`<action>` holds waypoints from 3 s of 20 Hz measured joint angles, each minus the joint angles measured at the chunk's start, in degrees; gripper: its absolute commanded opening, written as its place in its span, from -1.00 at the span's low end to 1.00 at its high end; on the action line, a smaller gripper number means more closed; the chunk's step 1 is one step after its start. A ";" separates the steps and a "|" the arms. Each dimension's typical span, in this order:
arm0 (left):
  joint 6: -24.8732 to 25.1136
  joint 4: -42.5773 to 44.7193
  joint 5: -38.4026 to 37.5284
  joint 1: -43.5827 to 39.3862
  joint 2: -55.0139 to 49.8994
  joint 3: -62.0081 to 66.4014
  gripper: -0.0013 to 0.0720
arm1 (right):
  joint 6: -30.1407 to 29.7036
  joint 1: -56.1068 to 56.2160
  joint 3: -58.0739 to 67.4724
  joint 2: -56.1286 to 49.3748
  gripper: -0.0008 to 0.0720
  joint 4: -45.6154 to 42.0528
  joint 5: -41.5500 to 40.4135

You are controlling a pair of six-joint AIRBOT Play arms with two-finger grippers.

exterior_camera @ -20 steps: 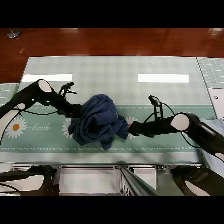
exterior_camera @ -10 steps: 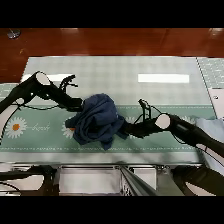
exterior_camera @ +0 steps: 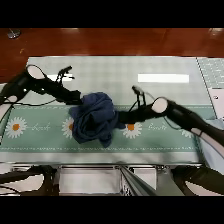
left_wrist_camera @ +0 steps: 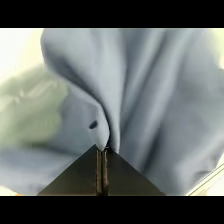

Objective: Fold the shirts.

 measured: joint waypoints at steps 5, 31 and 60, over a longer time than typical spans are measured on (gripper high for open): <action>-0.85 -8.07 6.40 4.83 10.43 13.90 -0.89 | 0.57 -12.59 24.68 9.22 -0.92 -8.15 11.04; -6.67 13.03 17.81 14.49 35.65 7.10 -0.89 | 12.72 -18.16 3.37 38.51 -0.92 -36.17 38.27; -8.09 -0.90 -0.90 15.21 25.92 -43.89 0.95 | -8.96 -50.29 -14.88 14.78 0.75 -7.85 17.09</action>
